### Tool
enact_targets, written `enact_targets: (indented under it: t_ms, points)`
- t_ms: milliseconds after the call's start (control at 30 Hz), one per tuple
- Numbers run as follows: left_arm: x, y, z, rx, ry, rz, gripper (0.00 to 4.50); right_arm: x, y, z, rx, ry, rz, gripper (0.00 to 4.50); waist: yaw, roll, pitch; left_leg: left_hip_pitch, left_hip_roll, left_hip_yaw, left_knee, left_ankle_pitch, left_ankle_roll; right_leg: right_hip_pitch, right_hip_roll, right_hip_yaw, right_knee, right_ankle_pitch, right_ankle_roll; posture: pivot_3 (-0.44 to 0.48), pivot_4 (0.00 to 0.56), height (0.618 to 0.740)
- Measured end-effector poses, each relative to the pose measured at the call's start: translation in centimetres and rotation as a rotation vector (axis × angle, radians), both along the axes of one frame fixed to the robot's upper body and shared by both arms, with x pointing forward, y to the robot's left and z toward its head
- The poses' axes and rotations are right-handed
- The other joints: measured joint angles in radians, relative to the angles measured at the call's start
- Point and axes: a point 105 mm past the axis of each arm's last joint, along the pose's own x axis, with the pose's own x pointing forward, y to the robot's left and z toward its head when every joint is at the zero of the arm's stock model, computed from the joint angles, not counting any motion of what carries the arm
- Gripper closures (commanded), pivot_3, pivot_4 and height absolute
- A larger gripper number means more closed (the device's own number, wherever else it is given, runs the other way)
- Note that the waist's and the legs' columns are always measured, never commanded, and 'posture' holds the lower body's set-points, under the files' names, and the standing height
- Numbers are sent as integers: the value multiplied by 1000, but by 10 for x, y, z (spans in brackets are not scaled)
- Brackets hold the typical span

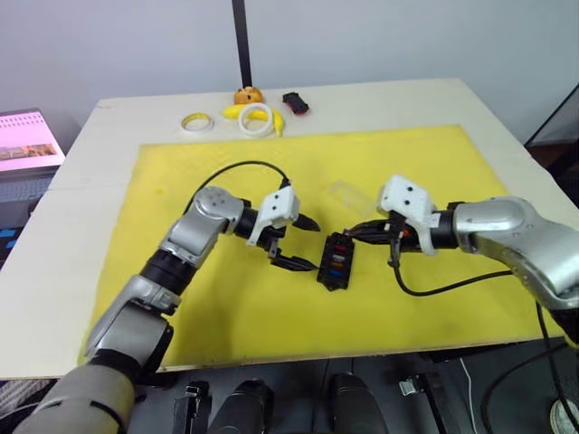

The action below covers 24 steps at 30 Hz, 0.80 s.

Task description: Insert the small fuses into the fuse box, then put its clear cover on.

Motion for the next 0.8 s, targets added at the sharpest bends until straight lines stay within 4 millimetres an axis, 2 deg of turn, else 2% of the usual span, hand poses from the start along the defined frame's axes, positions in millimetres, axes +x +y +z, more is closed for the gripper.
enact_targets:
  t_ms: [300, 800]
  points:
    - [1, -5, -5, 13, -8, -17, 89, 3, 1, -6, -36, -9, 9, 4500, 1, 0, 0, 0, 0, -1, 0, 0, 0, 0, 0, 0, 0, 0, 0, 0, 150, 740]
    - [-1, -10, 0, -14, -24, -18, 89, 3, 5, -16, -42, 23, 11, 4500, 0, 0, 0, 0, 0, -1, 0, 0, 0, 0, 0, 0, 1, 0, 0, 0, 150, 740]
